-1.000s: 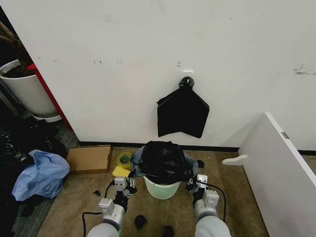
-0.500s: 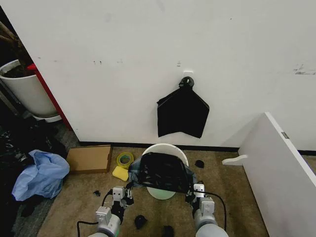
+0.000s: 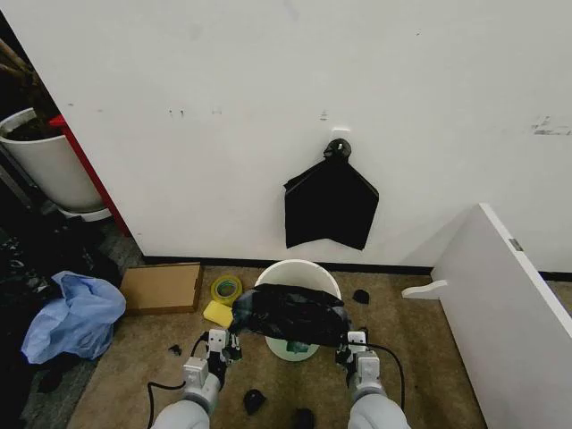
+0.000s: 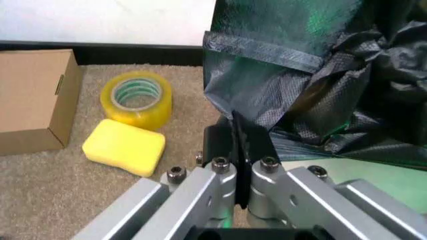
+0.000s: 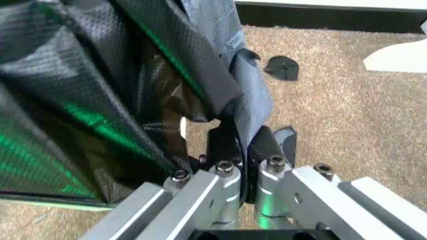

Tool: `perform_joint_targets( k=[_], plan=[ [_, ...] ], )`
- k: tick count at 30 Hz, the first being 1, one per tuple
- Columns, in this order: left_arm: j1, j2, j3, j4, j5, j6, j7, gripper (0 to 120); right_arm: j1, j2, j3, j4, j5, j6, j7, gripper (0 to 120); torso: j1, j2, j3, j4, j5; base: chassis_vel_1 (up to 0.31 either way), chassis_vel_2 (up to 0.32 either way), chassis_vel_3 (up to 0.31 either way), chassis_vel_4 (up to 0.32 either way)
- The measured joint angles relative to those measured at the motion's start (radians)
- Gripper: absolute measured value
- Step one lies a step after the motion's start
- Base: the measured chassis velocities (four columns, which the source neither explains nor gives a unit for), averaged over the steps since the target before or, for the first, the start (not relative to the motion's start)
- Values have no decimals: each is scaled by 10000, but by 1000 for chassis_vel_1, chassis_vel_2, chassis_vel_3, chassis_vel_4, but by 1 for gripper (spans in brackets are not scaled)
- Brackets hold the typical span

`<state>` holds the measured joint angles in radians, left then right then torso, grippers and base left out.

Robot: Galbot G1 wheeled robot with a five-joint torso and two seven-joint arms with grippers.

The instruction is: Place the garbage bag over the trash bin.

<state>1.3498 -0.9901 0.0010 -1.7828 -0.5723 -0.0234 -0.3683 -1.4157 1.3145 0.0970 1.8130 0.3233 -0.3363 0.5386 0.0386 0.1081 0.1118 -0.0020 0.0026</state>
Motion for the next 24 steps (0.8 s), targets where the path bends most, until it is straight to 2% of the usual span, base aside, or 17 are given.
perform_joint_targets(
  k=[12, 19, 23, 24],
  plan=[
    [-194, -331, -387, 554, 130, -52, -198, 0, 97, 64, 46, -460, -210, 708, -270, 0, 0, 0, 0, 0, 2, 0, 0, 0, 0],
    [-85, -386, -480, 468, 197, -33, -191, 0, -54, 74, 45, -192, -227, 856, -236, 0, 0, 0, 0, 1, -2, 0, 0, 0, 0],
    [93, -216, -587, 167, 196, 264, -190, 10, -281, -48, 17, 91, -228, 959, -220, 0, 0, 0, 0, 0, 1, 0, 0, 0, 0],
    [166, -166, -635, 43, 198, 334, -191, 16, -384, -107, 4, 211, -233, 1023, -220, 7, 0, 0, 0, 1, 1, 0, 0, 0, 0]
  ],
)
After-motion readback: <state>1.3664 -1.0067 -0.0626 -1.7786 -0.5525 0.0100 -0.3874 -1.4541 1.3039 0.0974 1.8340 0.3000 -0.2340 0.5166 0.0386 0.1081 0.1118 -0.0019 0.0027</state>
